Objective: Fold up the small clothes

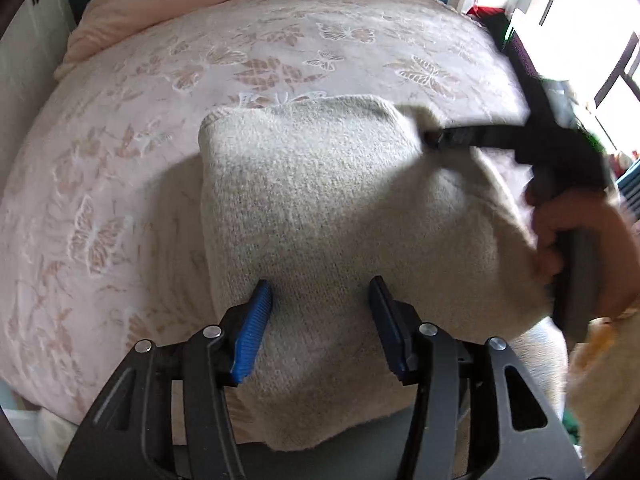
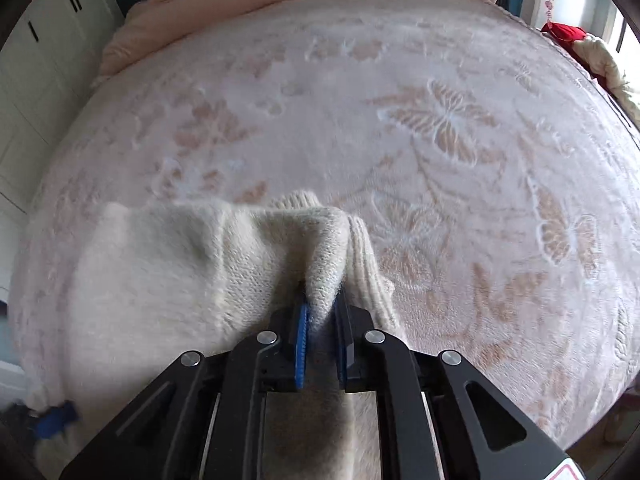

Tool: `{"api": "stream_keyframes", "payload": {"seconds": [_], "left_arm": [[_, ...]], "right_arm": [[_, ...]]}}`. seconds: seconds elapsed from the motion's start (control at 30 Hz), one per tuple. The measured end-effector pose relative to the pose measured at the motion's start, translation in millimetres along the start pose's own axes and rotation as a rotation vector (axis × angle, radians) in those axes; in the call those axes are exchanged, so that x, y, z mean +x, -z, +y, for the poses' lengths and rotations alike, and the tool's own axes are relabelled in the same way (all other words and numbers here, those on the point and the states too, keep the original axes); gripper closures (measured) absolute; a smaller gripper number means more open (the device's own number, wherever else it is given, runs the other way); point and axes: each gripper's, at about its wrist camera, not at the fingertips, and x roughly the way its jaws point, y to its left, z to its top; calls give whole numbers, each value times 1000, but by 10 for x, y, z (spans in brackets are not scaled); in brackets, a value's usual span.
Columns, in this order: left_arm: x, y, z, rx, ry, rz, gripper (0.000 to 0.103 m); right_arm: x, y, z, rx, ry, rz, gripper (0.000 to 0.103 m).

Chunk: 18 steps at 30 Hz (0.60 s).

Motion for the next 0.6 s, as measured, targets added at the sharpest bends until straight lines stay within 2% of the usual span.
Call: {"api": "stream_keyframes", "payload": {"seconds": [0.1,0.2,0.27,0.37,0.4,0.5,0.6], "left_arm": [[9,13,30,-13,5,5,52],[0,24,33,-9,1,5,52],[0,33,40,-12,-1,1,52],[10,31,24,-9,-7,0,52],[13,34,11,-4,-3,0,51],[-1,43,-26,9,-27,-4,51],[-89,57,27,-20,3,-7,49]], "right_arm": [[-511,98,71,-7,-50,-84,92],[-828,373,101,-4,-83,-82,89],[-828,616,64,7,-102,-38,89],[-478,919,-31,11,-37,48,93],[-415,966,-72,23,-35,51,93],[-614,918,-147,95,-89,16,90],[-923,882,-182,93,-67,-51,81]]}}
